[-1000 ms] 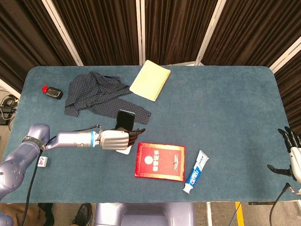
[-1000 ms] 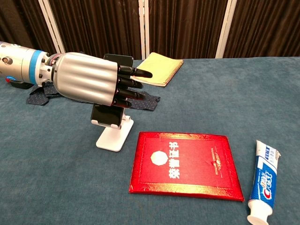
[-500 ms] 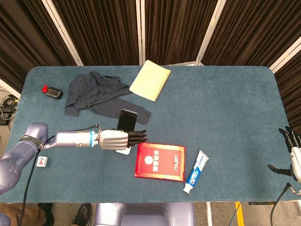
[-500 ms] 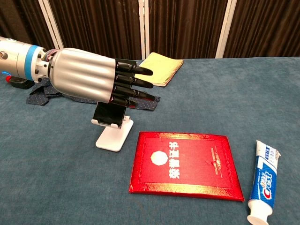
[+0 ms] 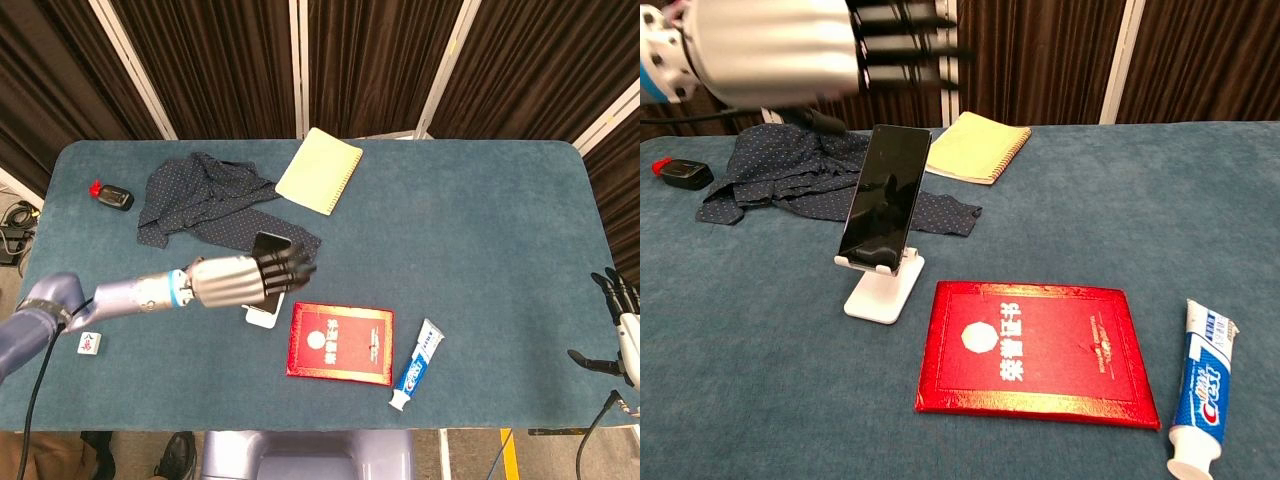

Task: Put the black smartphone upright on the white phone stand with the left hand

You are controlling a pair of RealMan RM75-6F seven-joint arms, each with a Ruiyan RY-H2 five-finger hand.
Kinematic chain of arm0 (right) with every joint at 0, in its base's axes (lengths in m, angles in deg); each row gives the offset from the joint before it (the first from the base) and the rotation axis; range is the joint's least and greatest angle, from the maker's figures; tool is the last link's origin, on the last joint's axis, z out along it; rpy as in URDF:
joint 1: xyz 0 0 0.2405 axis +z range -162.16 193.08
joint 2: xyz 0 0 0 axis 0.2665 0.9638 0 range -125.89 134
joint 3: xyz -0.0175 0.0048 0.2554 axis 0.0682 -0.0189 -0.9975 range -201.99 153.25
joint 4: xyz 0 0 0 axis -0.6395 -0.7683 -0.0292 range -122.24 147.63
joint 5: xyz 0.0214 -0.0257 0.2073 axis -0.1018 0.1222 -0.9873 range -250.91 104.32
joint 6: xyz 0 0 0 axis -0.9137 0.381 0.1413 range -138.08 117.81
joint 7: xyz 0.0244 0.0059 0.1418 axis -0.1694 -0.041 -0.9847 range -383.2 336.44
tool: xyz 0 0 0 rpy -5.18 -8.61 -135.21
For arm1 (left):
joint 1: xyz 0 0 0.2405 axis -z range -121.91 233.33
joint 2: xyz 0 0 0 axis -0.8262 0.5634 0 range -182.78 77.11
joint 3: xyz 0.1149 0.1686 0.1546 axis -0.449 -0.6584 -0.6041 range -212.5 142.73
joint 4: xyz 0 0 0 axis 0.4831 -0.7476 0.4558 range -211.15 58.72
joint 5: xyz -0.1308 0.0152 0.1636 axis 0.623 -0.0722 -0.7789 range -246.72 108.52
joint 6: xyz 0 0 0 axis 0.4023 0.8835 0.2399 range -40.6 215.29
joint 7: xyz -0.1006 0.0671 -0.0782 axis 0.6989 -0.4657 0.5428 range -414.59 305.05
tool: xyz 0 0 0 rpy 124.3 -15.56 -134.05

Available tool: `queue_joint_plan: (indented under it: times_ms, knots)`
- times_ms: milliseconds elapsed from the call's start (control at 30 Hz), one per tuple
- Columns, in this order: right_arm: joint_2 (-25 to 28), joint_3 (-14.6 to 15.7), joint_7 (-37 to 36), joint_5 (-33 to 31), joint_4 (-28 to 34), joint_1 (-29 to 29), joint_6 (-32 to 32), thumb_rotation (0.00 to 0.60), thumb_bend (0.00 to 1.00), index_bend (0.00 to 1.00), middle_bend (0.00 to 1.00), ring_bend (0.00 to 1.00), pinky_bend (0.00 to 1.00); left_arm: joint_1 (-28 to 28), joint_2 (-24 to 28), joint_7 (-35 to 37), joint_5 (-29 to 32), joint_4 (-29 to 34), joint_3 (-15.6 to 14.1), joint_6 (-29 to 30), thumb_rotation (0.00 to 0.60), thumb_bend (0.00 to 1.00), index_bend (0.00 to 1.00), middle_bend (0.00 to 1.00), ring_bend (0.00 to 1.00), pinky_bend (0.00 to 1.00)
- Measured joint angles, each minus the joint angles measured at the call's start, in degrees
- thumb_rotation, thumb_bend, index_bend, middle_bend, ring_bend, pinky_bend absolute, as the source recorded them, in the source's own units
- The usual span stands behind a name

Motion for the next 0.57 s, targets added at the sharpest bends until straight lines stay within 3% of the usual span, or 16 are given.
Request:
queue_joint_plan:
  times_ms: [267,567]
  knots:
    - [0.86,0.31,-2.35,2.06,0.43,-0.28,-0.64,0.600,0.00,0.00,0.00,0.00,0.00,-11.60,3.53,1.05,15.54,20.59,5.54,4.22,0.600,0.00,0.00,0.00,0.00,0.00]
    - [1.03,0.66,-2.75,3.67,0.48,-0.47,-1.57,0.600,0.00,0.00,0.00,0.00,0.00,-29.93,12.40,1.68,32.32,49.86,5.03,8.13,0.600,0.00,0.00,0.00,0.00,0.00]
